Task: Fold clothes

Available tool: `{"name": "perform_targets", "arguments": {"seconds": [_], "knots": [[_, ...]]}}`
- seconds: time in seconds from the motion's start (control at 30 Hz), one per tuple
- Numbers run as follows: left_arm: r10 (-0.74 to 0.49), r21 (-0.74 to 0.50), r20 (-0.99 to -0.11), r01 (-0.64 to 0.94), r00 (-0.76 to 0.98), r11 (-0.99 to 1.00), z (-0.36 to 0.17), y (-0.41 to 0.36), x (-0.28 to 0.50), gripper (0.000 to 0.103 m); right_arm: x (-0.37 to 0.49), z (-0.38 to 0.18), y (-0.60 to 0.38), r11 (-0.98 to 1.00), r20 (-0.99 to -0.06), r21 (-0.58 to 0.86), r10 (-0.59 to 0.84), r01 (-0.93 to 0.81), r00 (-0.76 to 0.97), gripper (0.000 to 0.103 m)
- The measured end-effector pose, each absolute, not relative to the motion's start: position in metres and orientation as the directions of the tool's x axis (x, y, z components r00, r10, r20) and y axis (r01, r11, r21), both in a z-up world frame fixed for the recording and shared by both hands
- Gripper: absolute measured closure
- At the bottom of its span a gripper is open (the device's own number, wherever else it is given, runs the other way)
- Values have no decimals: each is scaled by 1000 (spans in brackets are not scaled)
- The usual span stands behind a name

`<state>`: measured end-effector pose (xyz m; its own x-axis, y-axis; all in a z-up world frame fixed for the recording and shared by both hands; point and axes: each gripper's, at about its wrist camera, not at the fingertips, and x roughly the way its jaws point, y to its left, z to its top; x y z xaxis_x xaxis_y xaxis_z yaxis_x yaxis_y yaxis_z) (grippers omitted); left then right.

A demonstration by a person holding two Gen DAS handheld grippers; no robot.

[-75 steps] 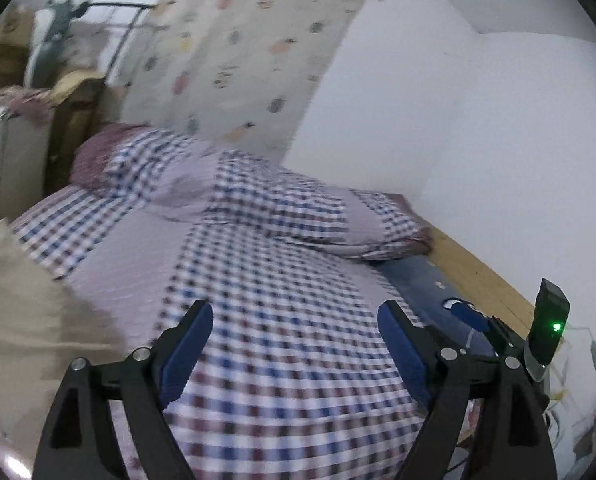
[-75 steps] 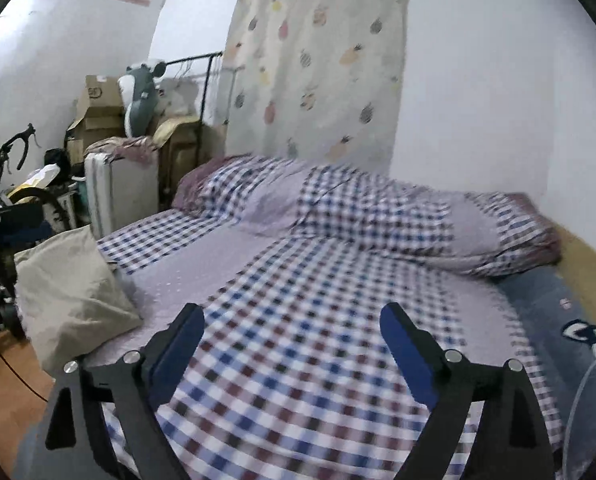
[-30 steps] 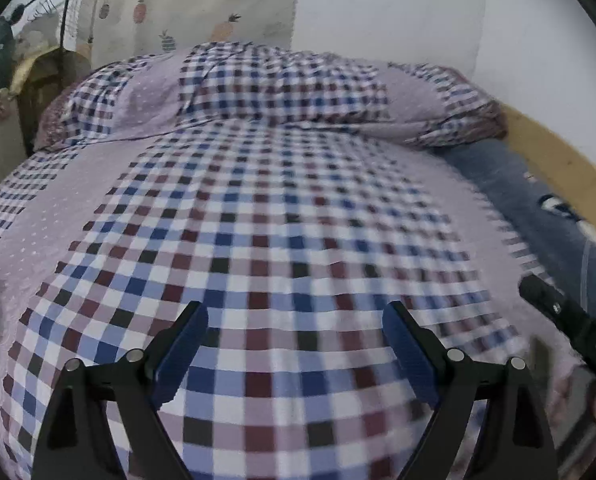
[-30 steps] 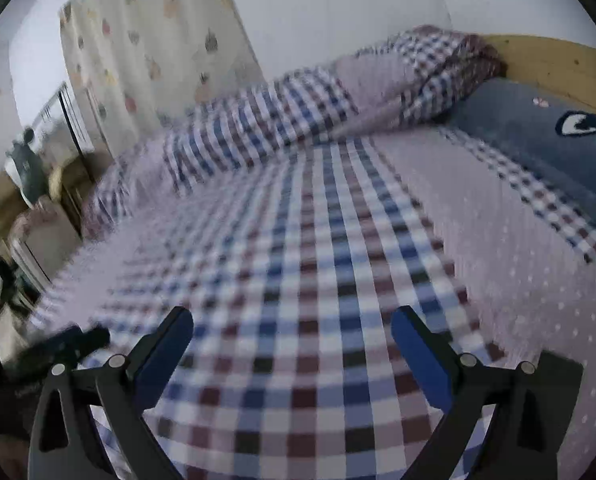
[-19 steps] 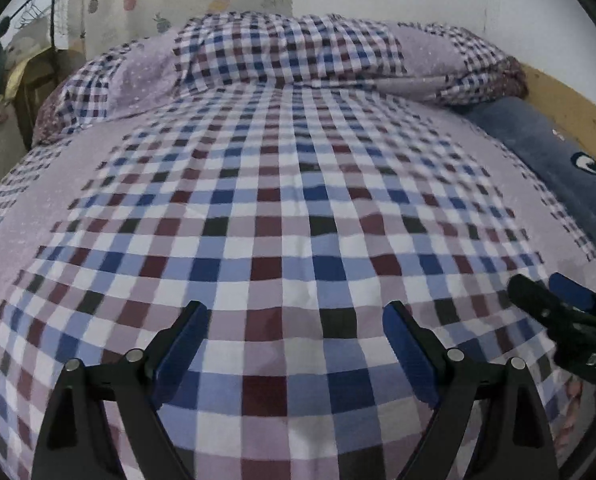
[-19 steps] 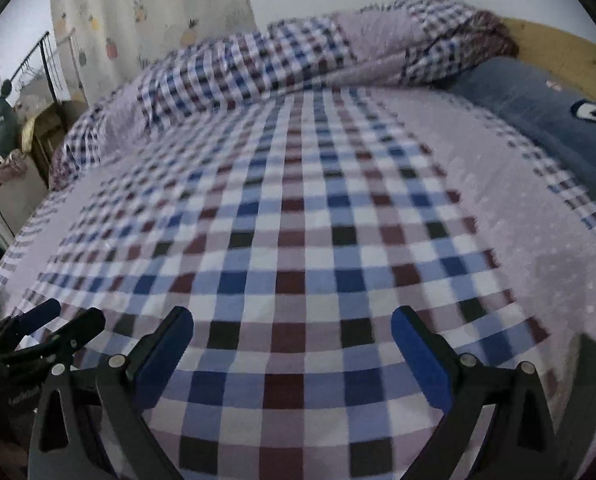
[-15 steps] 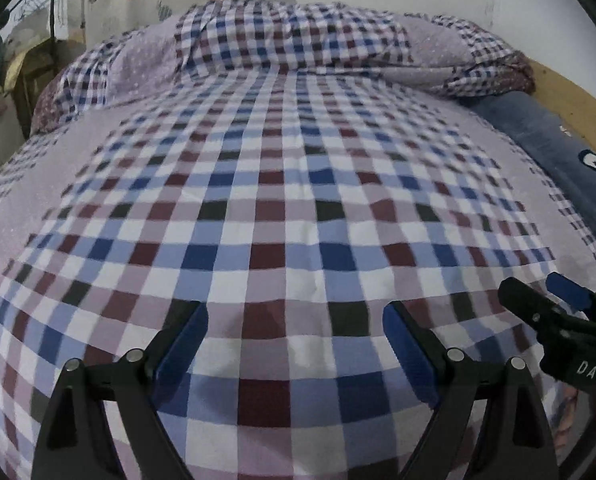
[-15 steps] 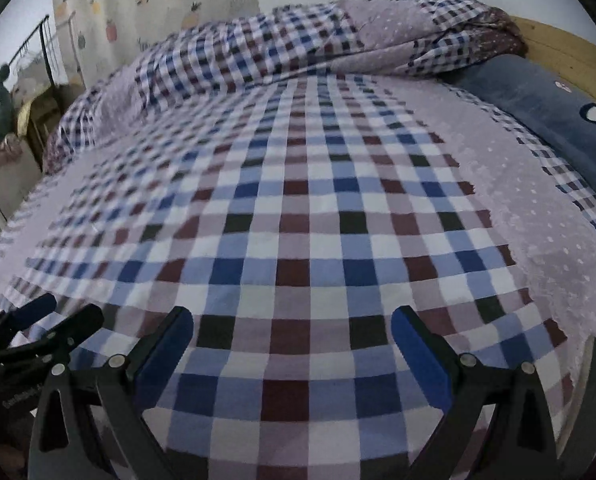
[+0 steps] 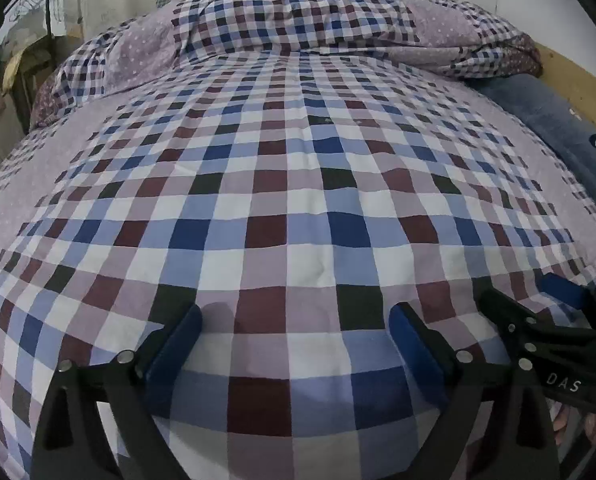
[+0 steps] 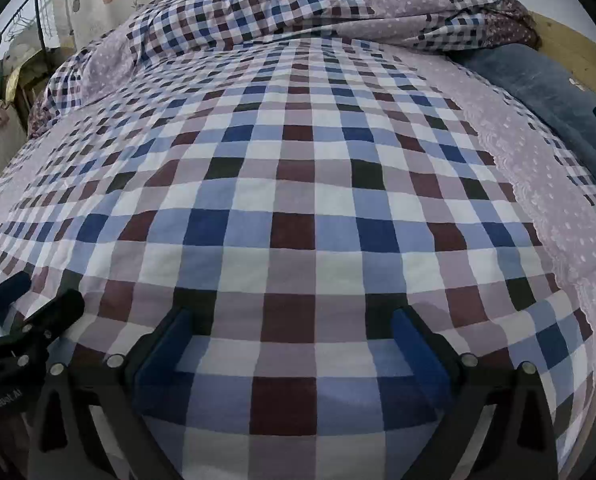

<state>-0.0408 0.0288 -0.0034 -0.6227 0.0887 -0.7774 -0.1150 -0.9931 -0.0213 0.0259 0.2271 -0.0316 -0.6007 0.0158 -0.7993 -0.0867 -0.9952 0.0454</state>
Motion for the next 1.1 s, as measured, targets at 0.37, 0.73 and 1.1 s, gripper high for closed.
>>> {"name": "perform_targets", "arguments": {"seconds": [0.37,0.73,1.1], "knots": [[105,-27,-777,-133,-621,-991,-4,24,-42,1,29,-31,228,-992,-795,63,18,-112,-606,1],[115,-34,-786,-144,-608,-989,-6,19,-46,1,32,-31,229,-988,-802,78,16,-131,-597,1],[105,-23,-787,-142,-608,-990,-6,23,-47,1,28,-32,229,-990,-804,67,22,-127,-595,0]]}}
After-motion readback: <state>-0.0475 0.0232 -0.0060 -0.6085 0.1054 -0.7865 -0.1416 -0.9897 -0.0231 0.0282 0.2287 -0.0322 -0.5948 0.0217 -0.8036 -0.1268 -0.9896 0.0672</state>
